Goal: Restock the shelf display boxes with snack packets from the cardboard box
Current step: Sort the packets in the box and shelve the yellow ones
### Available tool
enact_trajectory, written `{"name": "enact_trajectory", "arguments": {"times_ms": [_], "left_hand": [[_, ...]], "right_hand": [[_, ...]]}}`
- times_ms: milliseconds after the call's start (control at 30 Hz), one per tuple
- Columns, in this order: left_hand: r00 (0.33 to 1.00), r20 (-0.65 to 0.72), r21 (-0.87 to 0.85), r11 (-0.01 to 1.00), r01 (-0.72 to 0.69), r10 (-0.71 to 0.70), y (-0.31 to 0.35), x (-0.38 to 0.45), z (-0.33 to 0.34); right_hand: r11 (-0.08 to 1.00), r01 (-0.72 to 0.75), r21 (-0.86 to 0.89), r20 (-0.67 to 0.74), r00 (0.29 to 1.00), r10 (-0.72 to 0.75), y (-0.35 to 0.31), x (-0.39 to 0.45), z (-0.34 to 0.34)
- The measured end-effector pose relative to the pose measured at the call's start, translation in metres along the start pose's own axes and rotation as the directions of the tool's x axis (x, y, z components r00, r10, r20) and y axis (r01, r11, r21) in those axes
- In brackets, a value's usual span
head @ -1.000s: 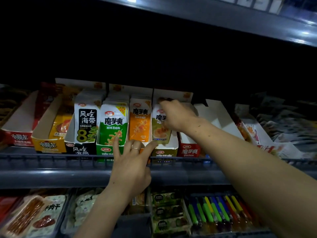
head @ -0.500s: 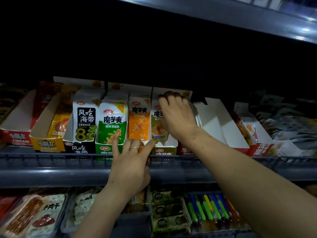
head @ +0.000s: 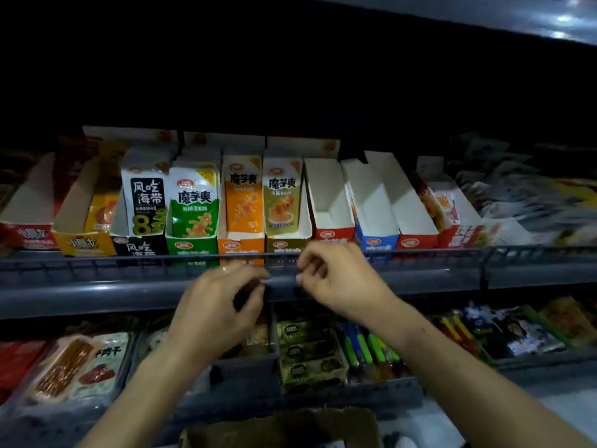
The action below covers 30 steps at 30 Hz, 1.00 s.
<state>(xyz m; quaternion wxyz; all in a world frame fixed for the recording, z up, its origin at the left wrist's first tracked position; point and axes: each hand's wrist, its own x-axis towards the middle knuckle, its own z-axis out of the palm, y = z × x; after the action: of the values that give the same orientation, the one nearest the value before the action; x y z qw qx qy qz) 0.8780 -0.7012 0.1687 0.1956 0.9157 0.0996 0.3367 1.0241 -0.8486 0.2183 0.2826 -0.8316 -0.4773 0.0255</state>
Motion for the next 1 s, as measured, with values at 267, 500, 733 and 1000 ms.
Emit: {"name": "enact_trajectory", "arguments": {"times_ms": [267,500,733,1000], "left_hand": [[0.681,0.709,0.110,0.983,0.150,-0.183,-0.009,-0.098,0.058],[0.295,0.844,0.353,0.877,0.325,-0.449,-0.063,-0.210,0.121],[0.287,0.745,0.465,0.777,0.424,-0.602,-0.098,-0.256,0.176],[0.314,0.712,0.524,0.773,0.356,-0.628,-0.116,-0.279,0.233]], "right_hand": [[0.988,-0.150,0.030,0.246,0.959,0.138,0.048,-0.099,0.080],[0.960,-0.281,-0.020,0.526,0.813,0.249,0.085,-0.157,0.163],[0.972,-0.208,-0.113,0.601,0.764,0.233,0.096,-0.175,0.197],[0.948,-0.305,-0.089,0.597,0.746,0.296,0.113,-0.179,0.196]]}}
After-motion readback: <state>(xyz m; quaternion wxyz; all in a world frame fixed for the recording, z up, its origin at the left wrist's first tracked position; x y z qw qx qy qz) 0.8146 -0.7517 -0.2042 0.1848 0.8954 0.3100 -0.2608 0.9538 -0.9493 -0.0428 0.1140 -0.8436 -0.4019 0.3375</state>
